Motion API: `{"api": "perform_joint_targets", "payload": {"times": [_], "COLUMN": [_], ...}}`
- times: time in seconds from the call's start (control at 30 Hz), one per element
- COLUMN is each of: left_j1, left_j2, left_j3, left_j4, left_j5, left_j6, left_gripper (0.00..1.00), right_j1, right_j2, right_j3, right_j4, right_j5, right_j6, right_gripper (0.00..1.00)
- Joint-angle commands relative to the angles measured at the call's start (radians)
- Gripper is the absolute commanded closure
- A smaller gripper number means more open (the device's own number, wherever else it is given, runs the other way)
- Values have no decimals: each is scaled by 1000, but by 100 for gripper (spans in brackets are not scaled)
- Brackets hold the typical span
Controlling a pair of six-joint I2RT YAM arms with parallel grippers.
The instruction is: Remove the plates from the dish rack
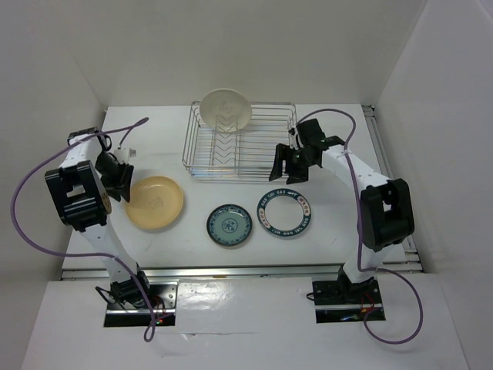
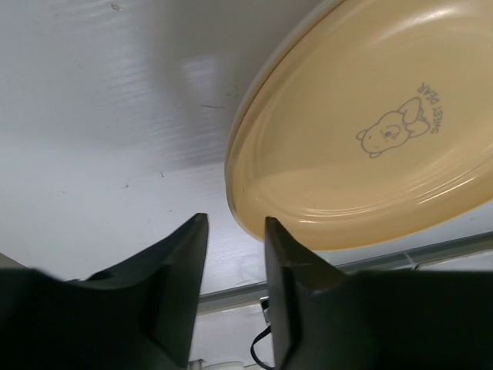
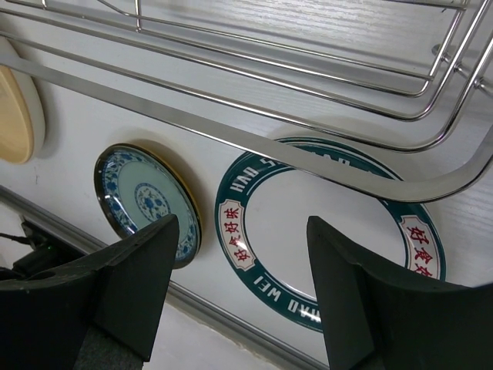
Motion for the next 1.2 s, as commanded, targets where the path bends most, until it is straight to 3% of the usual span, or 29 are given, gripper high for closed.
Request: {"api": "perform_joint_targets", "payload": {"times": [0.0, 0.07, 0.33, 0.53, 0.57, 0.7, 0.83, 0.97, 1.1, 1.17], "left_j1": [-4, -4, -13, -13, -13, -36, -61, -70, -70, -70], "left_j2": [11, 22, 22, -67, -111, -172, -183, -162, -134, -122], "left_j3": [51, 63, 181, 269, 243, 172, 148, 148, 177, 191], "left_j4": [-51, -51, -73, 48, 85, 202, 212, 203, 183, 174], "left_j5": [-2, -16, -56, -11, -2, -14, -46, -69, -97, -97], "left_j6": [10, 10, -11, -92, -123, -177, -188, -198, -198, -198], "left_gripper": [49, 44, 44, 43, 43, 43, 43, 43, 43, 43], "right_j1": [9, 9, 29, 29, 29, 29, 29, 29, 29, 40], "right_j2": [-6, 4, 75, 376, 423, 635, 733, 771, 827, 865], "right_j3": [59, 70, 220, 707, 830, 1057, 1035, 1006, 1006, 1019], "right_j4": [8, 8, 31, 121, 145, 299, 589, 746, 866, 895], "right_j5": [2, -9, 11, 56, 56, 47, 27, 27, 1, 30], "right_j6": [2, 2, -71, -194, -220, -263, -263, -200, -160, -160], "right_gripper": [25, 25, 25, 20, 18, 12, 9, 11, 22, 35]}}
